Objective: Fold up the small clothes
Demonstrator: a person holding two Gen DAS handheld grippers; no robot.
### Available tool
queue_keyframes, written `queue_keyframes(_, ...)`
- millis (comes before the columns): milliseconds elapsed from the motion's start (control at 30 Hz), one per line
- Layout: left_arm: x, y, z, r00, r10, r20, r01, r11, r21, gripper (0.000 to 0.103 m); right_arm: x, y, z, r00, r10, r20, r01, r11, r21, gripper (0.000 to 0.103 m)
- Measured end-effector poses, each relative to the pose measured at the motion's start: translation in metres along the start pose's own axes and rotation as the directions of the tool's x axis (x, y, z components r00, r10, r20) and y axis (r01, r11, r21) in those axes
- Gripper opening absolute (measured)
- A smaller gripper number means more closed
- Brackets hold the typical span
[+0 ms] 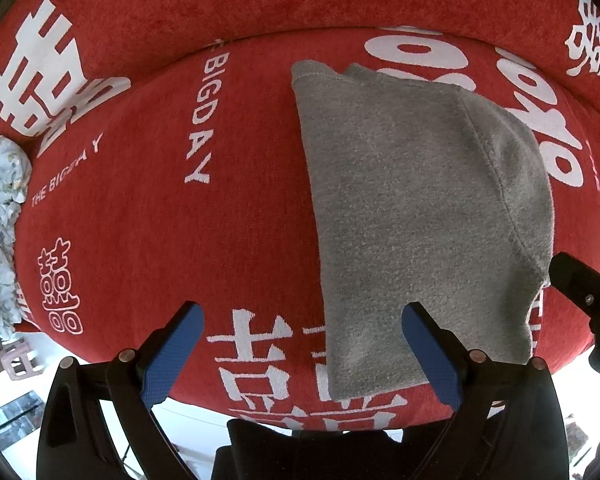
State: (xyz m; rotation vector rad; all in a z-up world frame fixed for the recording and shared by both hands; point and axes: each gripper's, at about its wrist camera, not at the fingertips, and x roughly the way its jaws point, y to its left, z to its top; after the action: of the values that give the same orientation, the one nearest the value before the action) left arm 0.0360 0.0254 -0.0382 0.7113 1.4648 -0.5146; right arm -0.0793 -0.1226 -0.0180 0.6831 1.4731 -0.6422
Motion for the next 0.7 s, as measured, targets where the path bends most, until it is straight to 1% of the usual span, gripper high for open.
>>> queue_keyframes(67,-0.0017,-0.002,-0.0003,1.0,0.017,0.013,-0.017,1.0,0.016,0.1,0.0001,-0.0002,0.0005,1.0,0.0,-0.001,0.0,1.0,0.001,0.103)
queue_keyframes(367,-0.0028,-0.0031,0.0001,1.0,0.011,0.018,-0.012,1.0,0.018,0.1,0.001,0.0007,0.002,1.0,0.0,-0.004,0.0,1.0,-0.012,0.103)
queue_keyframes(500,-0.0042,-0.0042,0.0008,0.999,0.024,0.034,-0.024,0.999,0.021,0.1,0.0026,0.0009,0.002,1.0,0.002,-0.008,-0.002,1.0,-0.016,0.103)
queue_keyframes(600,-0.0056,-0.0035,0.0021,0.999,0.018,0.044,-0.018,1.0,0.008,0.1,0.0041,0.0004,0.0021,1.0,0.003,-0.012,-0.004,1.0,-0.017,0.103)
queue_keyframes(700,-0.005,-0.0032,0.0032,0.999,0.005,0.038,-0.005,1.0,0.004,0.1,0.005,0.0001,0.0021,1.0,0.002,-0.013,-0.002,1.0,-0.017,0.103)
